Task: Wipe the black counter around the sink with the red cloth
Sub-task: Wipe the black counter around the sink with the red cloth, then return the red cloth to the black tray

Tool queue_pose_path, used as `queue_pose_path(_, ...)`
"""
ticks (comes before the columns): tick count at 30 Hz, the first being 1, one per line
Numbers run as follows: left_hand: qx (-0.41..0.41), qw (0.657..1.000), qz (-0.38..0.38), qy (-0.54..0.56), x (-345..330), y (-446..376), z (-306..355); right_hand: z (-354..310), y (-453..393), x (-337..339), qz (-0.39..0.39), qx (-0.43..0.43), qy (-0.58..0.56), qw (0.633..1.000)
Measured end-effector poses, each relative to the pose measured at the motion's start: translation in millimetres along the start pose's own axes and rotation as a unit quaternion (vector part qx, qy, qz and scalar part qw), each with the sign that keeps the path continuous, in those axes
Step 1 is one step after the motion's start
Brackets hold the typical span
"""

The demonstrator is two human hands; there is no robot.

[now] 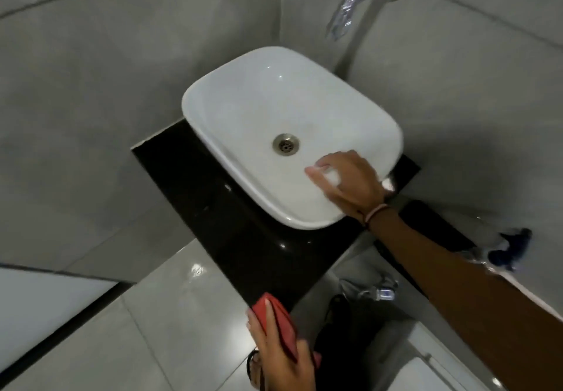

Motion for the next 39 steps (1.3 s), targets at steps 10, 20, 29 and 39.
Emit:
queue_pose_path(10, -0.205, 0.949, -0.238, 0.003, -85, -4, 133, 68, 157, 16, 0.115, -0.389, -0.608, 0.682)
queue_pose_path(20, -0.099, 0.92, -0.35, -0.146, -252, -55, 97, 168, 221, -33, 0.11, -0.465, -0.748, 0.46)
queue_pose_path(29, 0.021, 0.907, -0.38, -0.179, -351, -111, 83, 269, 191, -77, 0.059, -0.579, -0.561, 0.589)
queue_pose_path(39, -0.047, 0.817, -0.529, -0.223, -343, -92, 77, 293, 189, -62, -0.058, -0.57, -0.338, 0.747)
Point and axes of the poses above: each hand's wrist, its own y-axis away from the middle knuckle, its own x-axis out of the back of the hand, z = x × y, the point moved 7 cm from there along -y, towards the middle knuckle, and after that the axes turned 5 degrees about y, right-handed, at the moved point
